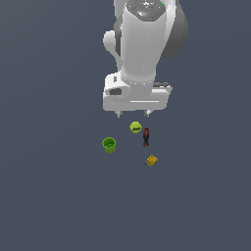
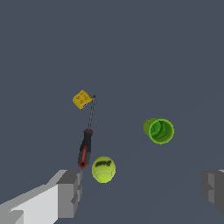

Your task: Pick up a designated object from a clutter of objects.

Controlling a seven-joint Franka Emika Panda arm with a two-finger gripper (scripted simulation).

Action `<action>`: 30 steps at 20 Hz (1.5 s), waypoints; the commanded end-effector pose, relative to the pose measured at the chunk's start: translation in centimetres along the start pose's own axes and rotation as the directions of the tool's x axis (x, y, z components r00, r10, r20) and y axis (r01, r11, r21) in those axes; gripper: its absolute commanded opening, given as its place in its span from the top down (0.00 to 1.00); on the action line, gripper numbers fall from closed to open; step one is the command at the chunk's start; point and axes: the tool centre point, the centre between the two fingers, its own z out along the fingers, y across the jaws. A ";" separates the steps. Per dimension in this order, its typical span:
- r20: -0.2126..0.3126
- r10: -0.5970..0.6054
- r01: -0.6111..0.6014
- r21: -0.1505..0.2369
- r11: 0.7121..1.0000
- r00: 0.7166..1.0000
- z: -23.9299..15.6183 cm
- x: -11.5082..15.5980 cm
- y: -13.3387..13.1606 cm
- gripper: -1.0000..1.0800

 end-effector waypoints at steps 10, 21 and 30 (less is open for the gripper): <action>-0.016 0.163 -0.163 0.009 0.987 0.986 6.8 -2.3 -1.6 0.04; -0.032 0.375 -0.374 0.030 0.927 0.926 14.7 -7.2 -3.3 0.04; -0.036 0.482 -0.481 0.044 0.876 0.875 18.2 -10.7 -4.0 0.04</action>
